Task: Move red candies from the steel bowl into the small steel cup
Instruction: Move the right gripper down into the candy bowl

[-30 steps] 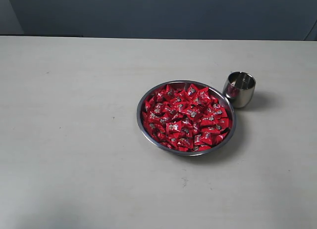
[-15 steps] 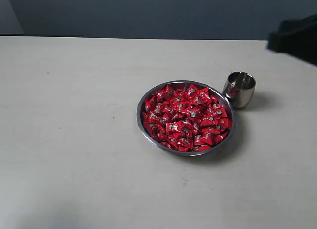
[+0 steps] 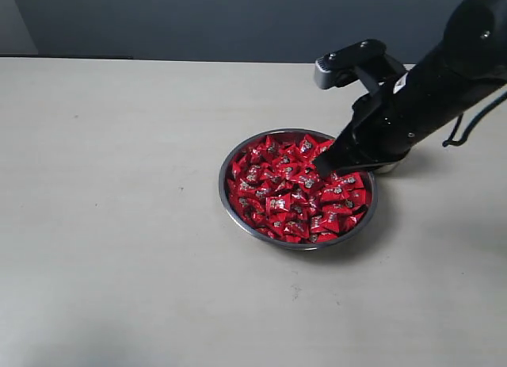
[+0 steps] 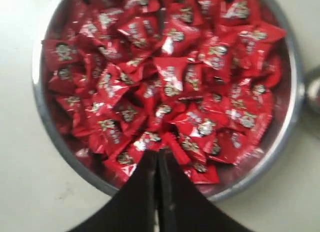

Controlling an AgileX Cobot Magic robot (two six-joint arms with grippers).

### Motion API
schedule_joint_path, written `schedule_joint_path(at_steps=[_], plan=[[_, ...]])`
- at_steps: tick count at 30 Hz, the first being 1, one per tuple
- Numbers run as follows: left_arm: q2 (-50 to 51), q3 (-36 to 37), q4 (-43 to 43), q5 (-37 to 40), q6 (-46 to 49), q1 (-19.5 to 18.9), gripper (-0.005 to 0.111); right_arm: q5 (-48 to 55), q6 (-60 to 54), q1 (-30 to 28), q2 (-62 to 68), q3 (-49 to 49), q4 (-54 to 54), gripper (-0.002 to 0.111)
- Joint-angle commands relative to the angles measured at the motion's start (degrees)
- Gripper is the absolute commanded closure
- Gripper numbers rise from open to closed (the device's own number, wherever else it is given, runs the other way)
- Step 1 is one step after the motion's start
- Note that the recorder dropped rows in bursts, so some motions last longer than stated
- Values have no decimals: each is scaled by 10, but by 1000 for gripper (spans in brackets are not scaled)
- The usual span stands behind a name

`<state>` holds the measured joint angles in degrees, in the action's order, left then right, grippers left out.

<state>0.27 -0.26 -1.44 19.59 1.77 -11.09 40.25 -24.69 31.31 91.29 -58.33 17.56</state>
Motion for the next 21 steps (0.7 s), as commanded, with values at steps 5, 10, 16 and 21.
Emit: schedule_joint_path(at_steps=[5,10,16,21], plan=[[-3,3,-1,-4,-1,4,106,-8,-58,2,43,-38,-2,109],[-3,3,-1,-4,-1,4,106,-36,-58,2,44,-38,50,109],[-3,3,-1,-4,-1,4,106,-53,-58,2,44,-37,80,109],[-3,3,-1,-4,-1,4,106,-62,-58,2,50,-37,85,109]])
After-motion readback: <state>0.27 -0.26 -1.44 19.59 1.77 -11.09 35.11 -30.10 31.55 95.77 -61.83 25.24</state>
